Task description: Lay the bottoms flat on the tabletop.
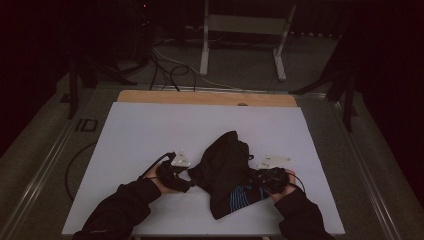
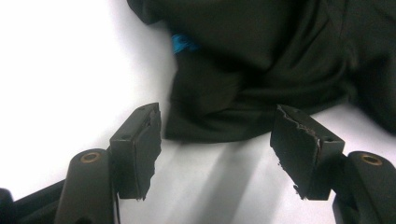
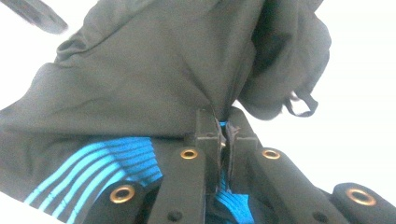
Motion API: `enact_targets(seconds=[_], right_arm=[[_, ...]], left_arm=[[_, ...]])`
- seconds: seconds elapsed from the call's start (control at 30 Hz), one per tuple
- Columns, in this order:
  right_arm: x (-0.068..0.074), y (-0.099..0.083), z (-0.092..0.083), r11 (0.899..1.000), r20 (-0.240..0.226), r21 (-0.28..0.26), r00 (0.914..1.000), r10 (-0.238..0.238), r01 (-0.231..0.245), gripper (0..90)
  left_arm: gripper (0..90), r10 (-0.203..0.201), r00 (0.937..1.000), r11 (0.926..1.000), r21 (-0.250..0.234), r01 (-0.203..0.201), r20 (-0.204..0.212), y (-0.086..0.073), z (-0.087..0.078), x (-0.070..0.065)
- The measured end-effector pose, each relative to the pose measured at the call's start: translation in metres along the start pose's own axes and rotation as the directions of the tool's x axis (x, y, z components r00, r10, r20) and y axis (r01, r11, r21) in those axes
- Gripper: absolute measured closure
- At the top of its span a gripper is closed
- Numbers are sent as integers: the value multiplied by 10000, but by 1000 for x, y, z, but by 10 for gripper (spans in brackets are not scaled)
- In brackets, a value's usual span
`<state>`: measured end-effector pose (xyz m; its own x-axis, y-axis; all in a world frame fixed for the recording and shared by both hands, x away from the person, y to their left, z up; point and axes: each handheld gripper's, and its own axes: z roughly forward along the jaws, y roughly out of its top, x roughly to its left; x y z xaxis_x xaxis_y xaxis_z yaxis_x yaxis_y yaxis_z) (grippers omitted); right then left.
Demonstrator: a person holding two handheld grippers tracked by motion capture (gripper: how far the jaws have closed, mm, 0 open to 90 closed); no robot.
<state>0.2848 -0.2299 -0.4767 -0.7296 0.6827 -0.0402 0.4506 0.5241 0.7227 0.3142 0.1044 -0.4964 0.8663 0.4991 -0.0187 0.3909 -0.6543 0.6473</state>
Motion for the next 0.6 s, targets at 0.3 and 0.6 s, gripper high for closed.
enact_targets(seconds=[0.3,0.6], right_arm=[[-23,-24,-19,9921,1518,630,9836,977,-1083,866],[-23,-20,-25,9919,1720,-631,9778,1198,-1104,546]], left_arm=[[363,-48,10000,9999,-139,47,-36,9,3,6],[370,294,9988,9990,-352,-281,396,31,15,-4]])
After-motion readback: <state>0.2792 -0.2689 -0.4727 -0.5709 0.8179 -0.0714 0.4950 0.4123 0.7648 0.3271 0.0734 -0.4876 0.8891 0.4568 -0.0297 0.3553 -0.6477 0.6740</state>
